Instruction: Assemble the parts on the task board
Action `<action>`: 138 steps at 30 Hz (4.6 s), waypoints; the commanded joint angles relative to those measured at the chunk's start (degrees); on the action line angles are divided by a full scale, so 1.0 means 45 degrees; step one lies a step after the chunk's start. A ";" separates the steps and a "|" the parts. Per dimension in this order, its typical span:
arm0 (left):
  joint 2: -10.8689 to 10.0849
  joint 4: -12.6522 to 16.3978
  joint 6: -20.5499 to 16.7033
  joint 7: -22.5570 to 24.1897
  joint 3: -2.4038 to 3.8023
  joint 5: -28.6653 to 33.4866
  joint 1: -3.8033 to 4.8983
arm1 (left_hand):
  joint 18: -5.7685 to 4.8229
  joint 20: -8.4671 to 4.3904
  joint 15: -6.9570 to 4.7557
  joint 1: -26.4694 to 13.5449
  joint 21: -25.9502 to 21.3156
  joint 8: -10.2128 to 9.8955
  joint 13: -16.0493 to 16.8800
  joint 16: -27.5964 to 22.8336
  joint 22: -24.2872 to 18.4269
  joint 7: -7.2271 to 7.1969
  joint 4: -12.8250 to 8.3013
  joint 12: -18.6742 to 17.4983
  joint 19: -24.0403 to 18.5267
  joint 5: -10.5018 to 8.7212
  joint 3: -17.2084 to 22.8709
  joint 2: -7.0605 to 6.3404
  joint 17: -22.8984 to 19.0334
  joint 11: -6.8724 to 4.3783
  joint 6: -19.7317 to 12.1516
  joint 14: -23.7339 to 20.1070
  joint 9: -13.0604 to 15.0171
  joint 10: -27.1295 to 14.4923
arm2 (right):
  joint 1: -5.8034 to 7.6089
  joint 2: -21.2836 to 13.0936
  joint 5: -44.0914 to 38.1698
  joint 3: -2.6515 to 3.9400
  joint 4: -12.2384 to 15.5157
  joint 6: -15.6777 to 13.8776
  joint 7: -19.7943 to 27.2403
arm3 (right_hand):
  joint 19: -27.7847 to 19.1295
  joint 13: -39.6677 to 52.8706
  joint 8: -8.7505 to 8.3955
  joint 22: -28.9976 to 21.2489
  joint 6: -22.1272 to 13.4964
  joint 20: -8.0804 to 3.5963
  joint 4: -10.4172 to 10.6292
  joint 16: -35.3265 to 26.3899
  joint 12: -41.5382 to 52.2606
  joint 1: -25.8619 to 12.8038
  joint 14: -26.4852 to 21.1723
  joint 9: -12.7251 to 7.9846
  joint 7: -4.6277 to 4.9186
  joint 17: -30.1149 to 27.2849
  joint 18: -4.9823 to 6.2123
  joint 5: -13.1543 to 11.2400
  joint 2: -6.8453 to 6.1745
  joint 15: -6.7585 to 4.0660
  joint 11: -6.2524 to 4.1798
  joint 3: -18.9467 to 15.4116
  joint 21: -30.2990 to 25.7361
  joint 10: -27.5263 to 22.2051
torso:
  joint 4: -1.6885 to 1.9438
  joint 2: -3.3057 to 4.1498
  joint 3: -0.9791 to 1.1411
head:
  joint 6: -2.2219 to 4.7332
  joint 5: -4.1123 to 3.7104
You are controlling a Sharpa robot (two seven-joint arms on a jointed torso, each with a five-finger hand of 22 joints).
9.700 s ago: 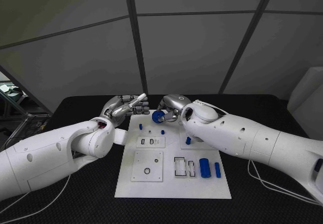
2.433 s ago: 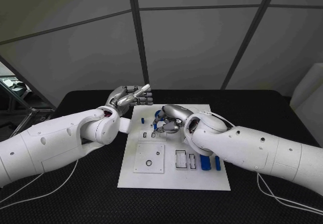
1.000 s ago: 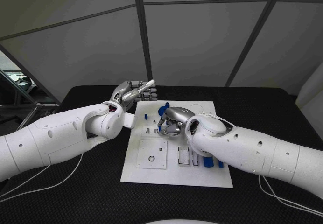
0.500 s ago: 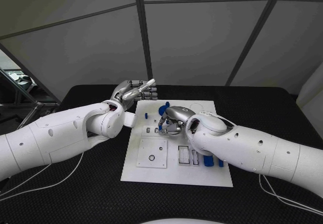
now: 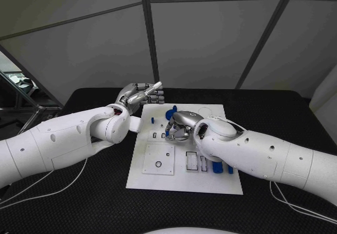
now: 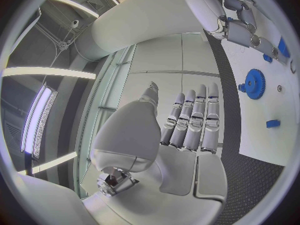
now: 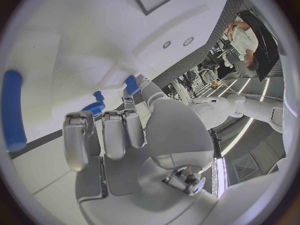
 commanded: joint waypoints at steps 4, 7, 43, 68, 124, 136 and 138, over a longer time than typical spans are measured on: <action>0.0013 0.0006 0.0076 0.0043 0.0015 -0.0046 0.0025 | -0.0168 0.0035 0.0046 -0.0028 -0.0022 -0.0071 -0.0010 -0.0100 -0.0028 0.0136 -0.0088 -0.0082 0.0005 -0.0051 -0.0016 0.0099 0.0020 0.0031 0.0125 -0.0072 -0.0016 0.0048 | -0.0049 -0.0019 -0.0133 -0.0055 -0.0035 0.0485 -0.0219 | 0.1270 0.1405 -0.0064 0.3312 -0.0151 -0.0061 -0.0007 -0.0069 -0.0099 -0.0136 0.0767 -0.0021 0.0059 0.0703 -0.0085 0.0043 -0.0125 -0.0035 0.0015 -0.0107 0.0018 0.0187 | 0.0008 0.0002 0.0000 | -0.0012 -0.0002; 0.0013 0.0006 0.0073 0.0042 0.0015 -0.0046 0.0024 | -0.0168 0.0035 0.0046 -0.0028 -0.0022 -0.0071 -0.0010 -0.0100 -0.0028 0.0136 -0.0088 -0.0082 0.0005 -0.0051 -0.0016 0.0099 0.0020 0.0031 0.0125 -0.0072 -0.0016 0.0048 | -0.0049 -0.0013 -0.0138 -0.0055 -0.0039 0.0444 -0.0223 | 0.1262 0.1369 -0.0077 0.3299 -0.0275 -0.0048 -0.0017 -0.0083 -0.0136 -0.0188 0.0762 -0.0033 0.0088 0.0681 -0.0082 0.0051 -0.0187 -0.0019 0.0038 -0.0142 0.0011 0.0161 | 0.0005 0.0000 -0.0003 | -0.0017 0.0000; -0.0036 -0.0058 0.0092 -0.0137 0.0014 -0.0053 0.0024 | -0.0153 0.0022 0.0015 -0.0020 0.0010 -0.0099 -0.0003 -0.0072 -0.0033 0.0130 -0.0138 -0.0102 0.0067 -0.0050 -0.0049 0.0117 0.0064 0.0033 0.0141 0.0083 -0.0015 0.0100 | -0.0046 -0.0643 0.0083 -0.0053 0.0834 -0.1956 0.0830 | 0.1133 0.0618 -0.0041 0.3096 -0.2536 0.0241 0.0588 -0.0305 -0.0884 -0.0579 0.0686 -0.0020 0.0494 0.0342 -0.0030 -0.0298 -0.1416 0.0280 0.0410 -0.1085 -0.0105 -0.0381 | -0.0015 -0.0032 0.0016 | 0.0040 -0.0011; -0.0338 -0.0201 0.3866 -0.7118 0.0035 -0.7563 0.0269 | -0.0643 -0.2458 -0.2418 -0.1383 0.7929 0.1247 0.5739 1.3249 0.6245 -0.1528 0.0859 0.4547 0.5109 -0.0072 -0.1184 0.0483 1.2831 -0.2021 0.2711 0.5768 0.2215 0.4399 | 0.1003 -0.6021 0.6826 0.1267 0.4204 -0.1378 0.2216 | -0.2445 -0.4521 0.0071 -0.3079 -0.1335 0.0045 0.0929 -0.4869 -0.6159 0.0125 -0.0764 0.0066 0.0156 -0.5386 0.1375 -0.0194 -0.1216 0.0068 0.0135 -0.1184 -0.4584 -0.2810 | -0.0205 -0.0704 0.0195 | 0.0022 0.0153; 0.3208 -0.2817 0.7782 -1.2228 -0.0957 -1.2291 0.1417 | -0.1273 -0.2744 -0.2838 -0.0930 1.2125 0.3212 1.7235 1.7218 1.2113 -0.2058 0.1701 1.4224 0.5975 0.0489 -0.3500 0.1327 1.7426 -0.2546 0.1997 0.6461 0.8367 0.6814 | 0.1084 -0.5567 0.7696 0.1362 0.2616 -0.1608 0.1640 | -0.2392 -0.5222 -0.0036 -0.3915 -0.1410 0.0010 0.0716 -0.5676 -0.6682 0.0105 -0.0500 0.0005 0.0186 -0.5747 0.1472 0.0043 -0.1095 0.0044 0.0103 -0.1125 -0.5460 -0.2766 | -0.0199 -0.0869 0.0228 | -0.0456 0.0316; 0.3333 -0.2921 0.7718 -1.2150 -0.1008 -1.2290 0.1413 | -0.1277 -0.2737 -0.2834 -0.0715 1.2165 0.3121 1.7317 1.7263 1.2206 -0.2058 0.1632 1.4187 0.5963 0.0854 -0.3480 0.1412 1.7485 -0.2545 0.1979 0.6474 0.8708 0.6821 | 0.1084 -0.5500 0.7696 0.1362 0.2520 -0.1595 0.1645 | -0.2385 -0.5235 -0.0033 -0.3929 -0.1418 0.0010 0.0709 -0.5704 -0.6688 0.0107 -0.0497 0.0006 0.0187 -0.5759 0.1473 0.0061 -0.1077 0.0044 0.0104 -0.1110 -0.5478 -0.2769 | -0.0194 -0.0863 0.0233 | -0.0496 0.0296; 0.3356 -0.2943 0.7736 -1.2136 -0.1009 -1.2289 0.1413 | -0.1280 -0.2736 -0.2834 -0.0662 1.2178 0.3095 1.7341 1.7285 1.2235 -0.2059 0.1617 1.4189 0.5967 0.0952 -0.3468 0.1442 1.7513 -0.2546 0.1977 0.6481 0.8780 0.6829 | 0.1084 -0.5488 0.7696 0.1362 0.2510 -0.1590 0.1648 | -0.2385 -0.5235 -0.0033 -0.3929 -0.1418 0.0010 0.0709 -0.5704 -0.6688 0.0107 -0.0497 0.0006 0.0187 -0.5759 0.1473 0.0061 -0.1077 0.0044 0.0104 -0.1110 -0.5478 -0.2769 | -0.0197 -0.0866 0.0233 | -0.0508 0.0304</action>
